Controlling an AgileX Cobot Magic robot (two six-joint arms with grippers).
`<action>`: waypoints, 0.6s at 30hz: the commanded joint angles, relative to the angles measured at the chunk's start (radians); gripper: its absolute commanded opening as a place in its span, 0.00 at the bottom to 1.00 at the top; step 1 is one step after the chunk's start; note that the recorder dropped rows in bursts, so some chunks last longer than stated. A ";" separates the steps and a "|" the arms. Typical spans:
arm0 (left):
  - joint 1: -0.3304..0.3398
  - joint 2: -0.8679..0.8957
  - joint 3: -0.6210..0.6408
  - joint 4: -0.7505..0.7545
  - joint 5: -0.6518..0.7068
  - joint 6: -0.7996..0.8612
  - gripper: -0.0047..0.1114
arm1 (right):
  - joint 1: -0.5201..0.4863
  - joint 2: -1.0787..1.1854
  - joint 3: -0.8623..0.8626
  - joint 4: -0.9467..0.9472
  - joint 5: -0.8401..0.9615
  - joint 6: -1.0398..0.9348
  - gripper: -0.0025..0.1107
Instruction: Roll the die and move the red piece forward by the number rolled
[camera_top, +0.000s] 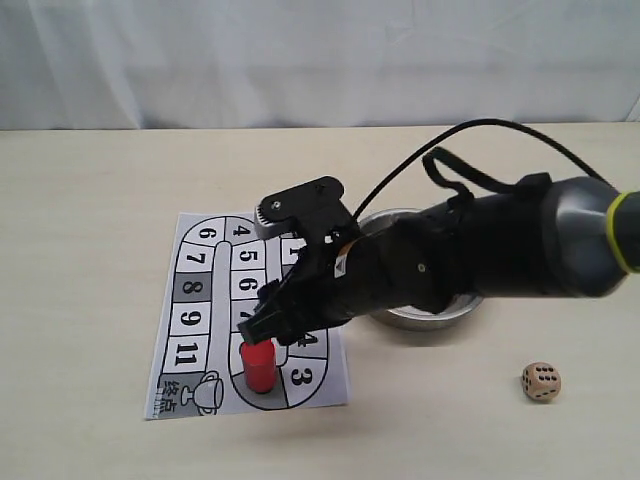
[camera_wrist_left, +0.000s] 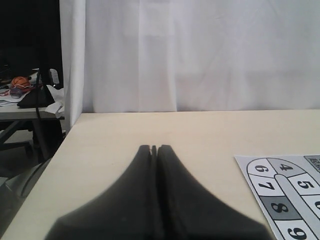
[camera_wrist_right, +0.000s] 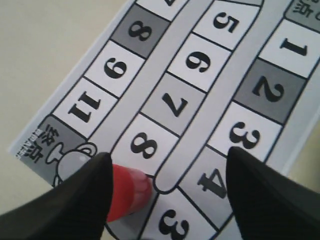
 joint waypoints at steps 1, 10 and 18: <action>0.000 -0.001 -0.005 -0.002 -0.012 -0.002 0.04 | -0.063 -0.011 -0.042 0.000 0.068 0.003 0.42; 0.000 -0.001 -0.005 -0.002 -0.010 -0.002 0.04 | -0.233 -0.013 -0.051 -0.004 0.094 0.001 0.11; 0.000 -0.001 -0.005 -0.002 -0.010 -0.002 0.04 | -0.415 -0.013 -0.051 -0.055 0.176 -0.008 0.06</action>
